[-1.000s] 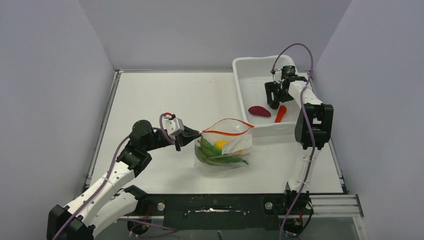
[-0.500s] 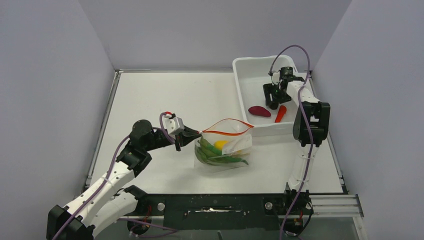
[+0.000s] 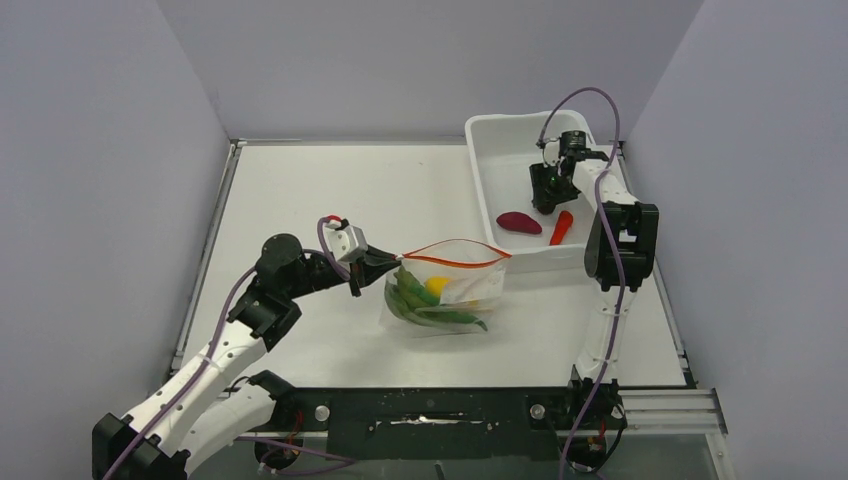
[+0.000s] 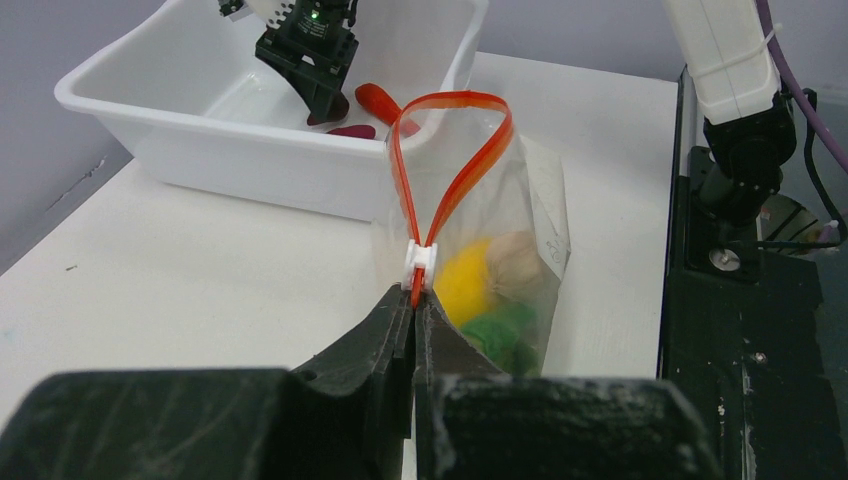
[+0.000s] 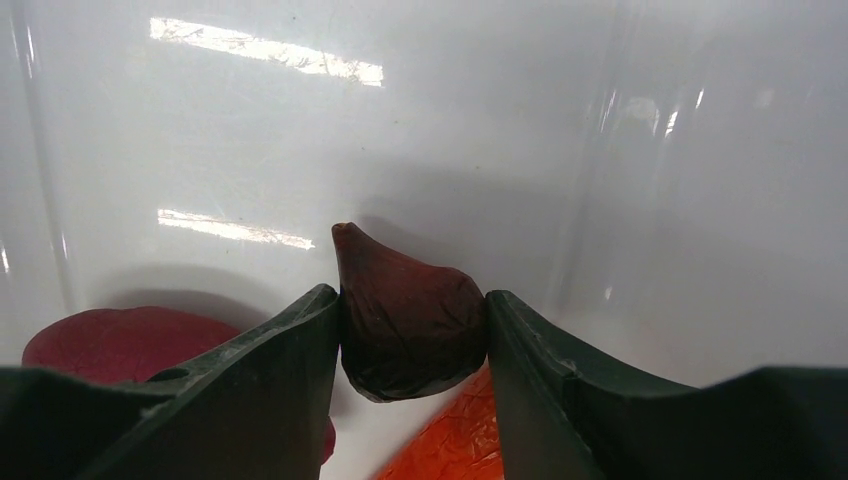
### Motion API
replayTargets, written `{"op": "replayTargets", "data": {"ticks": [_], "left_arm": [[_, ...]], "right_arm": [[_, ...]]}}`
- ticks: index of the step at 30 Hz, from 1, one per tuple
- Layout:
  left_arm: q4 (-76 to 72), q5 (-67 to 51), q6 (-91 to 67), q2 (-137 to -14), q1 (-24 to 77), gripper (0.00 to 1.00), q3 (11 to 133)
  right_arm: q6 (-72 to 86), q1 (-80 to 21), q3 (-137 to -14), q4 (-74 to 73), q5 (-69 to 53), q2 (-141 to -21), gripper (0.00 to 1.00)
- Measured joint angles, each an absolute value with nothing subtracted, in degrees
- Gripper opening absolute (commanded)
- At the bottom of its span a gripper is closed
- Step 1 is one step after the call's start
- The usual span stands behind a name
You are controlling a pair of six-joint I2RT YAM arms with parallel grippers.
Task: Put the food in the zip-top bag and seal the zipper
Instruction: Pick up the fake vegetable from the bin.
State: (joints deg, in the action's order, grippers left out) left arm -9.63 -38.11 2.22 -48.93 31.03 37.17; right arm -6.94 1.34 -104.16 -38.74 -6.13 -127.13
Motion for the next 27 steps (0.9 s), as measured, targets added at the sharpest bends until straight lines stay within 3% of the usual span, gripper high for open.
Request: {"op": "replayTargets", "data": {"ticks": [14, 20, 27], "left_arm": [[-8.2, -35.9, 3.8, -46.3, 31.0, 0.0, 37.3], [-10.6, -34.5, 5.4, -42.2, 31.0, 0.0, 33.1], [-21.9, -33.7, 5.3, -37.9, 31.0, 0.0, 21.6]], "right_arm": [[-6.3, -2.0, -104.2, -41.4, -5.6, -117.4, 0.4], [-4.5, -4.5, -103.6, -41.7, -5.9, -108.9, 0.4], [-3.2, -13.8, -92.9, -36.0, -11.3, -95.3, 0.4]]}}
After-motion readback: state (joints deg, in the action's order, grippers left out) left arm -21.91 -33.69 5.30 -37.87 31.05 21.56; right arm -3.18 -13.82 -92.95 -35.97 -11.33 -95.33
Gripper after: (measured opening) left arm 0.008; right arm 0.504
